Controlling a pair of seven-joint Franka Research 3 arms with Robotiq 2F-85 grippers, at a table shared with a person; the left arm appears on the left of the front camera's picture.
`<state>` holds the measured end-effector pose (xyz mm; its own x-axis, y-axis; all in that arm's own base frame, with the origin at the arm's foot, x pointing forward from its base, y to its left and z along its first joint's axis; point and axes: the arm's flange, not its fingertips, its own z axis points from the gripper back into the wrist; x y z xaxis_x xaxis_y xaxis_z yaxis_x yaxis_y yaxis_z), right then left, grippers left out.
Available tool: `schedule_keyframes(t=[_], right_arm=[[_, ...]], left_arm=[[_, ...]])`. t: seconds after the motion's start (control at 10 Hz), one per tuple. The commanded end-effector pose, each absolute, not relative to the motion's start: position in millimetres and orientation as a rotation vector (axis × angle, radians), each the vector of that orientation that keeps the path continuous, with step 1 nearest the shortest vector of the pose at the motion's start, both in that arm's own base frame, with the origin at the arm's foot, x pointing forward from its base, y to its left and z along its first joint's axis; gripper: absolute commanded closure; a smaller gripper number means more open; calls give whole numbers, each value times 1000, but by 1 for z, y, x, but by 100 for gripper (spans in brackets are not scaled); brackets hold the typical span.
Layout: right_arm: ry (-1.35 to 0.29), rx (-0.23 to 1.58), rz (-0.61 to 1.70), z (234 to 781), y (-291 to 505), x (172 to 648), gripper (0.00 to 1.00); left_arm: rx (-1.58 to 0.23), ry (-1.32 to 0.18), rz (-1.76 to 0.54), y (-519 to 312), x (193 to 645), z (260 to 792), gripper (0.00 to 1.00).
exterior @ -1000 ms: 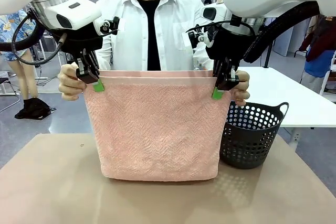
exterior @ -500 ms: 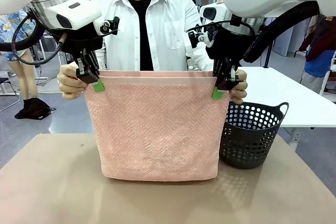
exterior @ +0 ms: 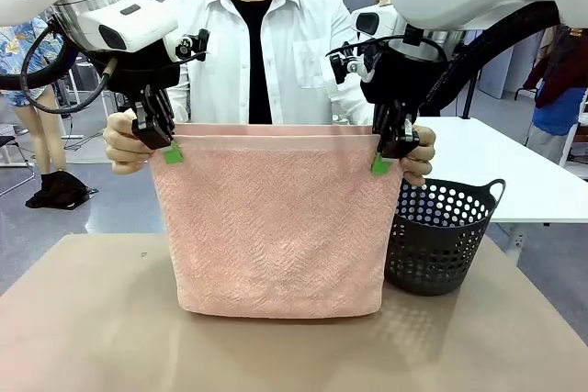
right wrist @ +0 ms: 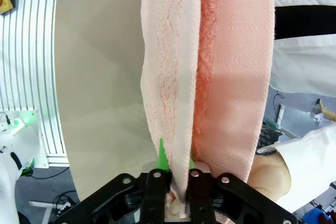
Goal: Fold the towel.
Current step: Release the end of the 100 cm Hotel Towel you were holding and grab the top end of the folded side.
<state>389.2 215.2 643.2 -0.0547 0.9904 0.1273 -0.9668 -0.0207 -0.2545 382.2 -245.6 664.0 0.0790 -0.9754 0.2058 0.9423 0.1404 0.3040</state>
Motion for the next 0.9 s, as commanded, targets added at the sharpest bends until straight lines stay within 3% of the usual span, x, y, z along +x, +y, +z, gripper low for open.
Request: schedule_keyframes(t=[0.0,0.1,0.2,0.3,0.4,0.5,0.7,0.8], right_arm=[[-314,-79,1600,644,213,387,23],[-312,-82,1601,645,213,386,16],[-312,-87,1600,646,213,385,0],[-317,-91,1600,648,213,384,0],[-325,-107,1591,653,212,383,0],[-348,-112,1582,663,209,380,14],[-410,-154,1566,686,206,375,0],[-424,-177,1560,695,206,375,0]], left_arm=[[92,-400,-1448,-240,380,664,54],[88,-405,-1446,-239,380,665,43],[85,-416,-1446,-240,378,668,14],[87,-429,-1446,-240,377,671,4],[83,-444,-1436,-238,375,675,0],[91,-468,-1426,-235,372,684,5],[116,-542,-1418,-232,363,710,0],[149,-591,-1442,-233,360,722,0]])
